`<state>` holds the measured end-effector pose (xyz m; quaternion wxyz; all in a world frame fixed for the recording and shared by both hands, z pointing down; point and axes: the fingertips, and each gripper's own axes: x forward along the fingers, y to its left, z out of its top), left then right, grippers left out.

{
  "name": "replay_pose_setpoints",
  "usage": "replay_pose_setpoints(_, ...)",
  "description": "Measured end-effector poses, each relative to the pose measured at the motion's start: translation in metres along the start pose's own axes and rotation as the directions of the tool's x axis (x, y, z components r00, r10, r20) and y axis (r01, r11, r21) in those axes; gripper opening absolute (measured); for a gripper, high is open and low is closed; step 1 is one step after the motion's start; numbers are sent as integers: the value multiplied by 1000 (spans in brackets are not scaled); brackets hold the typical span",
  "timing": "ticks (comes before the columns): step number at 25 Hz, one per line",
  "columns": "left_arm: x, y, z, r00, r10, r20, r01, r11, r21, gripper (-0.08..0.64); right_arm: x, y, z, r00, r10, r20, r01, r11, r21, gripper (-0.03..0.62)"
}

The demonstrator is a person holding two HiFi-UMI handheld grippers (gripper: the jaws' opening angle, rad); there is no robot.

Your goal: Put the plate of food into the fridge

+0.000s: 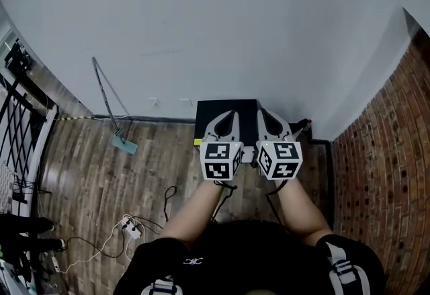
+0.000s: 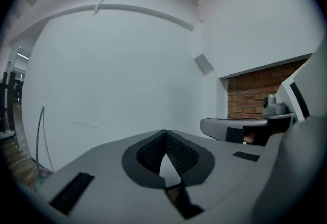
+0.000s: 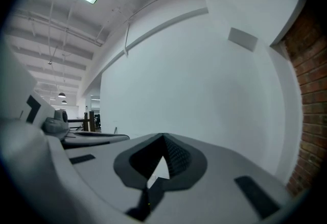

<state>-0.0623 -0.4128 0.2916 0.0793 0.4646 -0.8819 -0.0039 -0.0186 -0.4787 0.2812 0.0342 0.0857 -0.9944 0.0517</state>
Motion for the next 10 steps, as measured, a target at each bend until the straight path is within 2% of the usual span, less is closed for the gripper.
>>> replay_pose_setpoints(10, 2, -21, 12, 999, 15, 42, -17, 999, 31, -3, -11, -14, 8, 1000, 6, 14, -6, 1000, -8, 12)
